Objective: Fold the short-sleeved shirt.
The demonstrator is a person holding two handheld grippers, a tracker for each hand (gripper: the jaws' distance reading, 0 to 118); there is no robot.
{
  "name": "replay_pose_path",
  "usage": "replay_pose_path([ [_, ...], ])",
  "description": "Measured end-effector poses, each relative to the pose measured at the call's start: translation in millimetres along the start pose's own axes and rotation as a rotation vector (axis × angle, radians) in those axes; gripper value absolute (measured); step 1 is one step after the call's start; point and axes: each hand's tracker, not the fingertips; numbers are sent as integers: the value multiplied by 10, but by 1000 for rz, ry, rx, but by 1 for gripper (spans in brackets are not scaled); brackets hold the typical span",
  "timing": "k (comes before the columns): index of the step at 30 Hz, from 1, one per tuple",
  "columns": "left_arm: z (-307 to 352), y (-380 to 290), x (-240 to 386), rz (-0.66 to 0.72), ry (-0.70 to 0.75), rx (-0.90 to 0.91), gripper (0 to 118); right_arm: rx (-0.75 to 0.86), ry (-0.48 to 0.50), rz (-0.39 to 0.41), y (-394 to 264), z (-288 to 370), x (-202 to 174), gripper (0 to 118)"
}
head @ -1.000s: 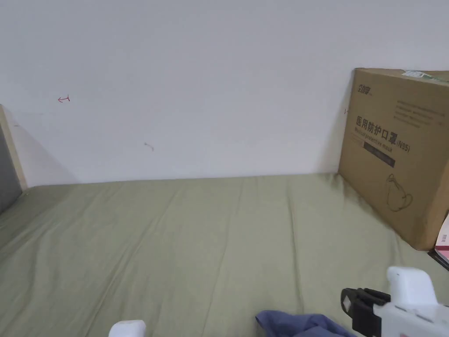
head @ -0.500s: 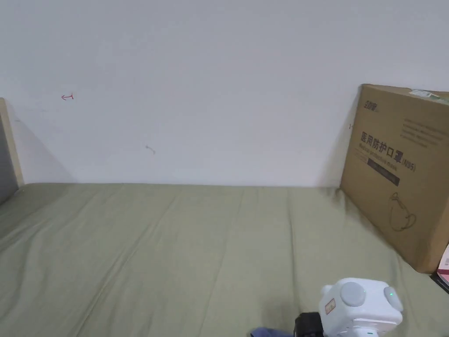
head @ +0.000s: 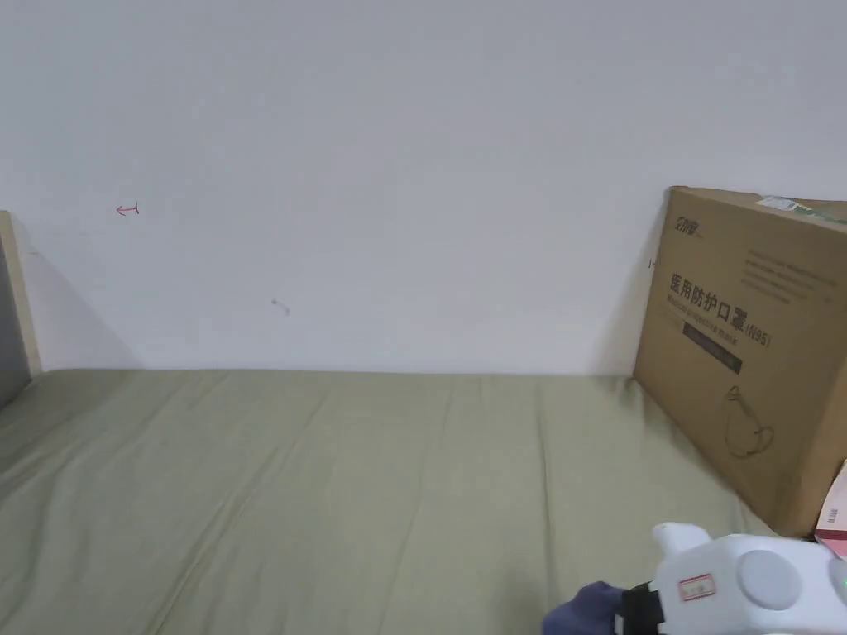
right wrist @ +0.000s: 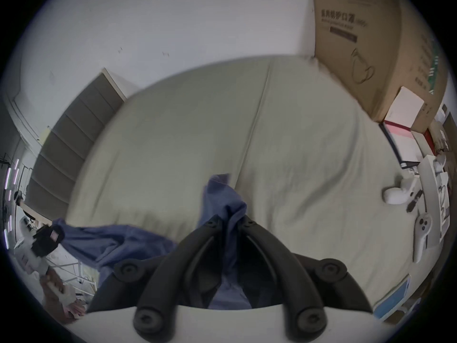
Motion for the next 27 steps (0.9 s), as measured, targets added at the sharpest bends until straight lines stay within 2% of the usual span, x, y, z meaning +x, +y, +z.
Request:
replay_pose_path([
  [3,199,379,-63,-26,-70,59,6,29,22,17,41,583,-28,10],
  [5,340,668,-62,-108,-34,89,6,97,23,48,122,956,-49,10],
  [8,543,1055,-79,-150,-35,122,6,225,-1,20,255,1491,-80,10],
  [9,607,1169,-83,-153,-32,138,6,261,4,15,295,1678,-201,10],
  [12,800,1525,-83,-143,-26,191,6,340,20,31,487,2077,-262,10],
  [18,909,2113,-28,-172,4,245,6,416,-1,34,936,2441,-381,10],
  [24,696,2581,53,-166,14,258,6,494,-98,67,1558,2564,-569,10],
  [27,540,2785,94,-152,14,272,6,532,-115,51,1907,2582,-617,10],
])
